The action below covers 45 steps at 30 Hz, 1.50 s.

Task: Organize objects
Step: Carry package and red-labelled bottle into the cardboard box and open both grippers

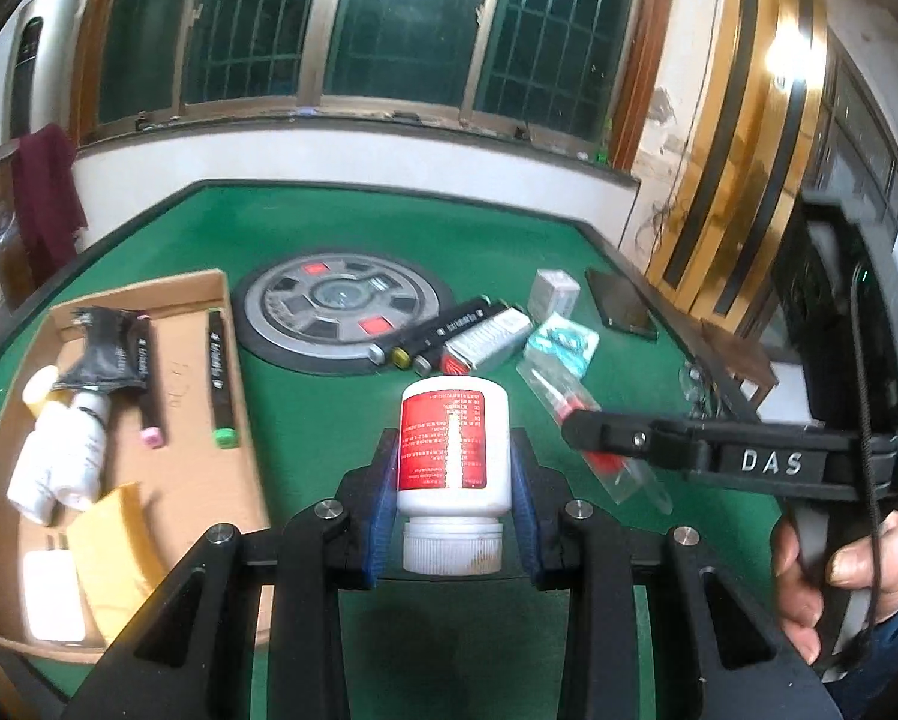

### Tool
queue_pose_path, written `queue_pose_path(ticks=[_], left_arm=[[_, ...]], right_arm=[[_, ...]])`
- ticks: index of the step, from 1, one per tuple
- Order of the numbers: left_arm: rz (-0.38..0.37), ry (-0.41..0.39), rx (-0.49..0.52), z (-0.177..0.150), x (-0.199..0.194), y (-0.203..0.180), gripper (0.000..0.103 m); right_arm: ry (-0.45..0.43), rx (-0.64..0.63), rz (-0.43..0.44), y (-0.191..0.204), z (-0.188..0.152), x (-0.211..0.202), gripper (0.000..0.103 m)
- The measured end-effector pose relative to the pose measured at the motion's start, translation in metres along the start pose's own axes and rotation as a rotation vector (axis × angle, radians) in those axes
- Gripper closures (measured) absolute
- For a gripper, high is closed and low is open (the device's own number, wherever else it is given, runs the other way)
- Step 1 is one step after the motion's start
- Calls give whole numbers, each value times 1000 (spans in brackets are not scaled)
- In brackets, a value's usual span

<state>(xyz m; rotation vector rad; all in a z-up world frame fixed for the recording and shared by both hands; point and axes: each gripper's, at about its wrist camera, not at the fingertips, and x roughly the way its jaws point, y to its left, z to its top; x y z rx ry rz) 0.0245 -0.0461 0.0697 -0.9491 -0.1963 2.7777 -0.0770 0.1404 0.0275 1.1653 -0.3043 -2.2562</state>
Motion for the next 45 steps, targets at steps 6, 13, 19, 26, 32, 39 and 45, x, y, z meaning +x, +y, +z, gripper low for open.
queue_pose_path(ticks=[6,13,19,26,32,39,45], left_arm=[[22,-60,-71,2,-26,38,74],[74,-85,-205,-5,-32,95,74],[61,-40,-295,-17,-14,123,74],[56,-10,-329,-23,1,129,74],[49,17,-337,-28,13,131,74],[43,36,-362,-31,20,141,74],[33,39,-363,-32,21,143,74]], right_arm=[[9,-19,18,26,-3,8,78],[37,-99,35,69,4,23,78],[58,-159,72,111,29,41,78],[133,-202,95,149,53,89,78],[205,-206,79,160,68,145,78],[281,-181,75,151,70,185,78],[311,-190,59,150,63,198,77]])
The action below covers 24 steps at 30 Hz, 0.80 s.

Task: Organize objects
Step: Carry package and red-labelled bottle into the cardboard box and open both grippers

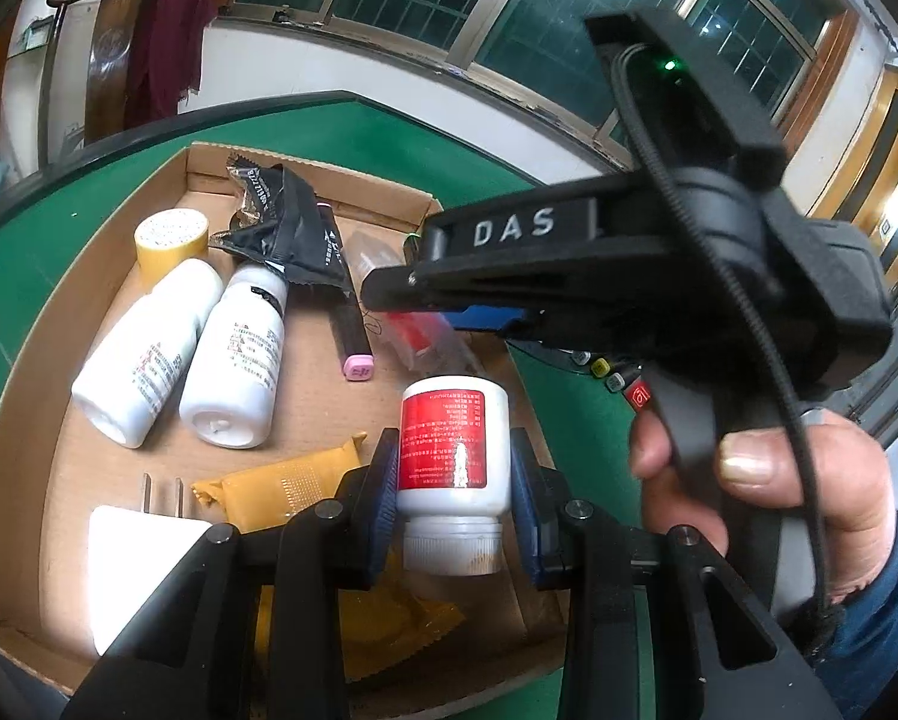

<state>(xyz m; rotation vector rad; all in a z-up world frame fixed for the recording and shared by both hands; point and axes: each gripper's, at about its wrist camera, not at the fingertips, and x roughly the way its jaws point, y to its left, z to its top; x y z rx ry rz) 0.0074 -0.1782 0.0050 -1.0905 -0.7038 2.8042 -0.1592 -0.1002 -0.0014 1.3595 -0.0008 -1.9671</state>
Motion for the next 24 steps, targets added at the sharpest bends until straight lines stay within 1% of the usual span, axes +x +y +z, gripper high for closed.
queue_pose_path(ticks=[7,11,14,17,19,21,23,24], left_arm=[[2,-1,2,-3,-3,-1,74],[4,-4,2,-5,-6,-3,74],[11,-6,3,-6,-8,-4,74],[15,-9,5,-9,-10,-6,74],[18,-12,4,-7,-11,-7,74],[19,-16,3,-5,-13,-9,74],[17,-23,8,-3,-14,-11,74],[15,-28,14,-4,-17,-13,74]], right_arm=[[40,6,-10,-3,-4,6,76],[50,-2,-33,-2,-4,2,74],[50,-17,-53,0,-4,-4,74],[19,-45,-91,4,-6,-17,74],[-49,-73,-142,10,-9,-36,74],[-173,-105,-194,14,-18,-67,74],[-290,-92,-229,12,-28,-99,73],[-320,-74,-213,6,-33,-112,60]])
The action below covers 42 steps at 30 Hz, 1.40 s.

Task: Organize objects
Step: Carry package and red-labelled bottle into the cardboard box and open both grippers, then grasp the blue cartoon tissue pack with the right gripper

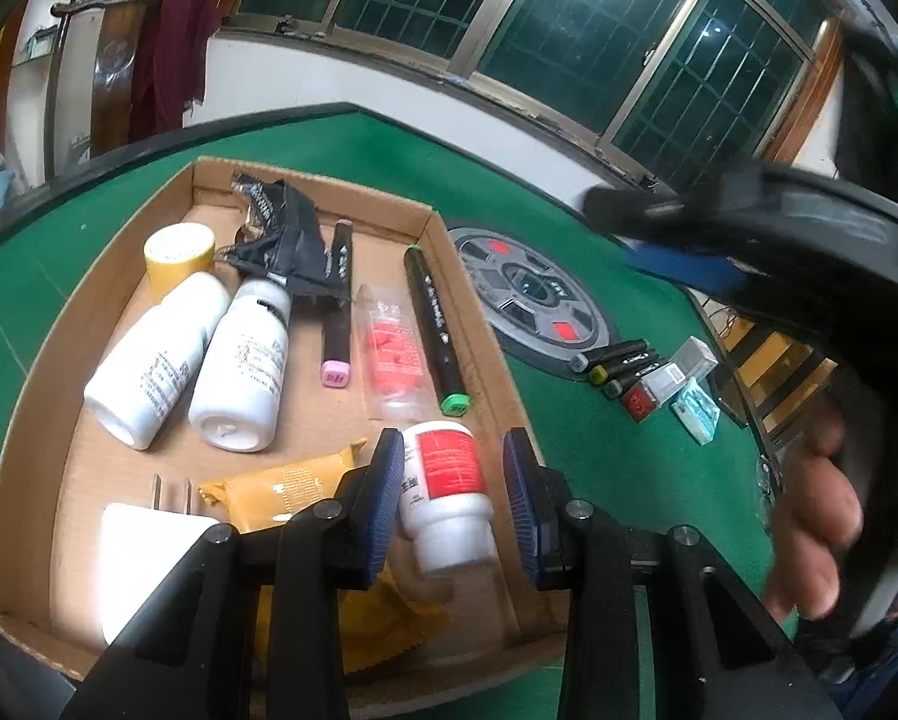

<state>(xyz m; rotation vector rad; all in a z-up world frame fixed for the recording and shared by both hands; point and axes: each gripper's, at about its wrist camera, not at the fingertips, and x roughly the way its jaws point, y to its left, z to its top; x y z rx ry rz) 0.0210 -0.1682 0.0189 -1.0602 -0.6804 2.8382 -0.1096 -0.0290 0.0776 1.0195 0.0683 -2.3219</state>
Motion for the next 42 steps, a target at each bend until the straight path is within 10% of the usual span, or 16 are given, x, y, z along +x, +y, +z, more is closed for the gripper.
queue_pose_path(ticks=[3,4,14,25,42], left_arm=[[-3,-17,24,3,-6,-7,74],[-6,-24,32,3,-7,-11,74],[-32,-20,127,3,-6,-57,74],[-85,5,249,-16,-4,-101,74],[-115,12,268,-22,-4,-97,74]], right_arm=[[-24,100,41,-29,-7,-25,15],[22,125,40,-36,-10,-26,15],[74,206,-78,-138,-60,-92,17],[203,508,-282,-234,-68,-50,30],[241,665,-397,-245,-26,37,57]])
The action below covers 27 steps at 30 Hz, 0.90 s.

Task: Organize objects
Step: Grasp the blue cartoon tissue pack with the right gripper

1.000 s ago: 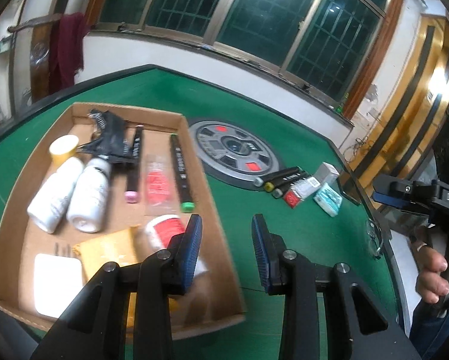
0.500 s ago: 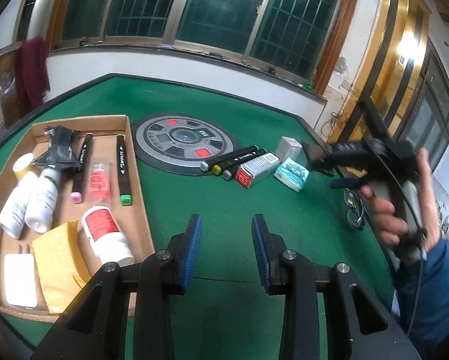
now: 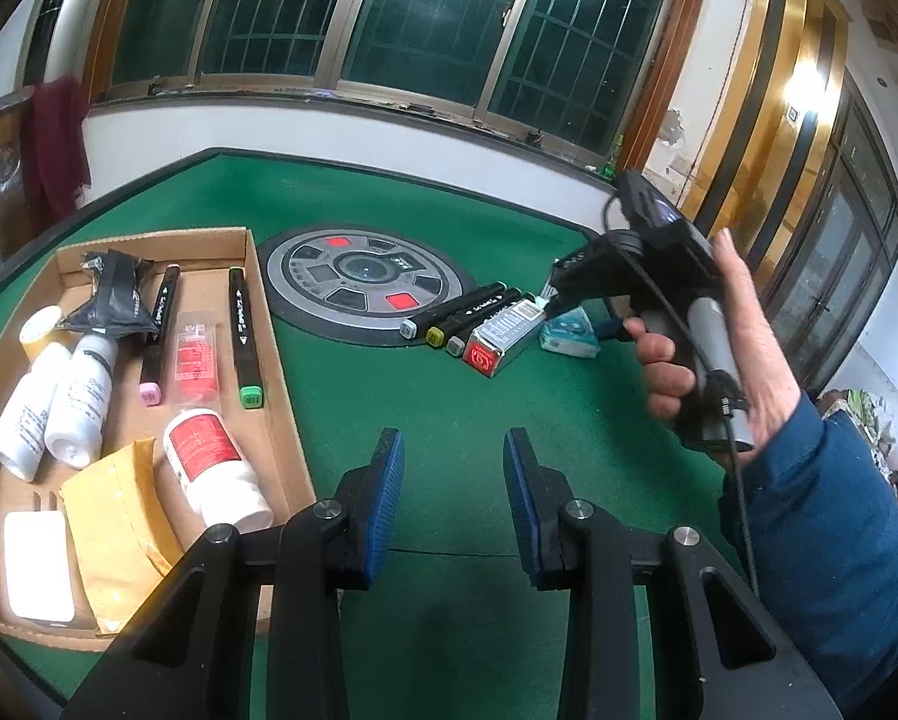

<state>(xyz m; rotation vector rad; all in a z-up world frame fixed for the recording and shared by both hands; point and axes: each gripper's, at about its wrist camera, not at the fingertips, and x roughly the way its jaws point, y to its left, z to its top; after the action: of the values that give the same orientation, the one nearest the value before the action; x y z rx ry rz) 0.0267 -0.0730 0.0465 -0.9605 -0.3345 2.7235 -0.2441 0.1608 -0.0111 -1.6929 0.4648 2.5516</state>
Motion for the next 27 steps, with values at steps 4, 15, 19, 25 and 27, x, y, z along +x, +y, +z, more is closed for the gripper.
queue_pose_path(ticks=[4,15,19,25,27], left_arm=[[1,6,0,-1,2,-4,74],[8,29,9,4,8,-18,73],[-5,75,56,19,22,-35,73],[12,178,190,55,76,-68,73],[35,188,235,63,91,-74,73]], right_arm=[[-3,-113,-75,23,-2,5,60],[3,-178,23,8,-11,-16,95],[2,-165,155,-10,-31,-43,95],[-41,-136,270,-38,-53,-64,95],[-44,-111,289,-45,-47,-57,95]])
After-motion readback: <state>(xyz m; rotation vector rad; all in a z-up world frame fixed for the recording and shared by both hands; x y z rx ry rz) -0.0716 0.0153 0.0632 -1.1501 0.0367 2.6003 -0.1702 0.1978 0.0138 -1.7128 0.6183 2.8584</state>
